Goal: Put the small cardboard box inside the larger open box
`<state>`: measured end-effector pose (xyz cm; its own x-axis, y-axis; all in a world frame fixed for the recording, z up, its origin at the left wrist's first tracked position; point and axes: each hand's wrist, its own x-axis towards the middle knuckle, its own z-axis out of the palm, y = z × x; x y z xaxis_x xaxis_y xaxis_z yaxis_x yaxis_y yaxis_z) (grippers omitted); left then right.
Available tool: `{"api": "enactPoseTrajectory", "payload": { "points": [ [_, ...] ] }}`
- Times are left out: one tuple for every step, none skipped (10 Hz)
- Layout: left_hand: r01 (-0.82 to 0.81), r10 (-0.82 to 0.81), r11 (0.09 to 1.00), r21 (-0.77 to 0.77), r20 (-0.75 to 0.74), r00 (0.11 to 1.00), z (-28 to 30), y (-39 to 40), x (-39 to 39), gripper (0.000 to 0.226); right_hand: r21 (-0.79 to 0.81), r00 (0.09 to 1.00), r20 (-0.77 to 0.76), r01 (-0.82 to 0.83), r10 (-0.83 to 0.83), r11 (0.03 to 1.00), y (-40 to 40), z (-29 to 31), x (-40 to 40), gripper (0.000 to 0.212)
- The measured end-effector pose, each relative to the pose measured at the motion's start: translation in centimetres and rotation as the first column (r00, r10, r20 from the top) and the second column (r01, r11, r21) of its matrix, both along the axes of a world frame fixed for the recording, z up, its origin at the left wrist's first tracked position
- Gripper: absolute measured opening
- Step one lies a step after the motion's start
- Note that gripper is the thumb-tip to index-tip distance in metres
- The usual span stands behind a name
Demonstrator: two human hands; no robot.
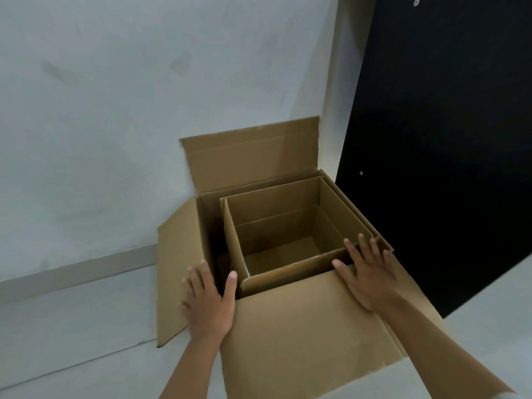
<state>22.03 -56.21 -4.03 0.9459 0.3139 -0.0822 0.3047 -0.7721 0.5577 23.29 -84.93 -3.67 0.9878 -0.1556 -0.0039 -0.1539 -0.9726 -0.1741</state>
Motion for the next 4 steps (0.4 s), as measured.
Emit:
{"api": "enactPoseTrajectory", "payload": {
  "points": [
    [0.008, -0.008, 0.999, -0.040, -0.004, 1.000, 0.1, -0.2, 0.1, 0.075, 0.030, 1.000, 0.017, -0.023, 0.023, 0.999, 0.5, -0.1, -0.4, 0.081],
    [0.051, -0.055, 0.996, -0.069, -0.059, 0.997, 0.6, 0.0, 0.6, 0.074, 0.016, 1.000, 0.014, -0.017, 0.017, 1.000, 0.4, 0.4, -0.3, 0.079],
    [0.052, -0.054, 0.998, -0.019, -0.131, 0.990, 1.3, 0.1, 0.0, 0.074, 0.011, 0.999, -0.022, -0.032, 0.032, 0.999, 0.5, 1.5, -0.7, 0.070],
    [0.110, -0.102, 0.991, 0.070, -0.115, 0.988, 2.5, 0.4, -0.6, 0.076, 0.001, 0.998, -0.038, -0.053, 0.053, 0.999, 0.8, 2.9, -1.0, 0.073]
  ]
}}
